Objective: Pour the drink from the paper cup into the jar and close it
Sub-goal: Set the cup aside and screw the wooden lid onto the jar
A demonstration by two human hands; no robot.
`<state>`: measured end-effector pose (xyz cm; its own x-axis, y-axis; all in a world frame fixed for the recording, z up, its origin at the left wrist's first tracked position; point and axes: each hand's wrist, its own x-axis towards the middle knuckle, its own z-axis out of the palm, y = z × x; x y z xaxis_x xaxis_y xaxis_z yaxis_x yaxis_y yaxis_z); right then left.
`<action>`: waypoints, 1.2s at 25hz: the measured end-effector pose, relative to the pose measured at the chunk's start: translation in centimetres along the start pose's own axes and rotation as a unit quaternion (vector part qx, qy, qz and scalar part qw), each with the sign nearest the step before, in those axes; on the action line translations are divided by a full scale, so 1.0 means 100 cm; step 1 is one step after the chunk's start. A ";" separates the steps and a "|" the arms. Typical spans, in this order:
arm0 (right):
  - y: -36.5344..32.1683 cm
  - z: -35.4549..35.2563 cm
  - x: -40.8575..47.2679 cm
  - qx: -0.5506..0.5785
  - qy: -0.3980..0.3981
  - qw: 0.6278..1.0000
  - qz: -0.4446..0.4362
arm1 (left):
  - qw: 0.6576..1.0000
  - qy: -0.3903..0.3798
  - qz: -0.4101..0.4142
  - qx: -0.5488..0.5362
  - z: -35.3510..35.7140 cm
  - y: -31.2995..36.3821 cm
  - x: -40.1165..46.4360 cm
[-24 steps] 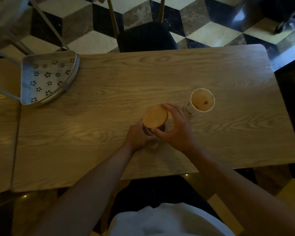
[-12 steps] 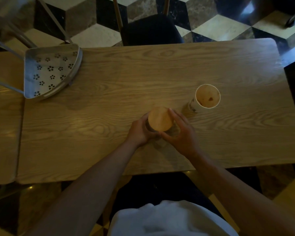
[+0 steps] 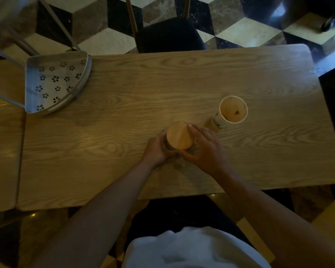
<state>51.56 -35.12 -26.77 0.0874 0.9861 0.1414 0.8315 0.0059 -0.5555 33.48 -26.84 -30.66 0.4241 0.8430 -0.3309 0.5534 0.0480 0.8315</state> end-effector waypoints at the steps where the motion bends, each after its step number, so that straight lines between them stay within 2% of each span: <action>1: 0.000 -0.002 0.001 -0.016 0.001 1.000 -0.008 | 1.000 -0.002 0.000 0.001 0.000 0.000 0.000; 3: -0.003 -0.006 0.005 -0.029 -0.026 0.999 -0.003 | 1.000 -0.004 0.000 -0.002 -0.001 0.000 0.000; 6: -0.019 -0.009 0.023 -0.043 -0.110 0.993 0.019 | 1.000 -0.008 0.012 0.006 -0.002 0.004 -0.002; 12: -0.045 0.017 0.076 -0.204 -0.220 0.952 -0.065 | 0.993 -0.030 0.062 0.094 -0.002 -0.001 0.001; 14: -0.039 0.022 0.082 -0.222 -0.239 0.942 -0.083 | 0.989 -0.041 0.047 0.136 -0.001 0.002 0.003; 23: -0.032 0.028 0.081 -0.183 -0.254 0.947 -0.073 | 0.983 -0.032 0.058 0.170 0.001 0.001 0.005; 26: -0.034 0.029 0.081 -0.166 -0.247 0.954 -0.040 | 0.972 -0.034 0.078 0.219 0.005 -0.005 0.004; 28: -0.037 0.032 0.077 -0.163 -0.229 0.960 -0.009 | 0.973 -0.023 0.085 0.215 0.007 -0.007 0.002; 30: -0.042 0.036 0.073 -0.158 -0.194 0.966 0.060 | 0.968 -0.009 0.090 0.234 0.008 -0.003 -0.001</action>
<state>46.73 -27.35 -26.35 0.0324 0.9648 -0.2610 0.9597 -0.1030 -0.2614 33.79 -27.36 -31.23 0.5541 0.8052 -0.2112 0.7317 -0.3502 0.5847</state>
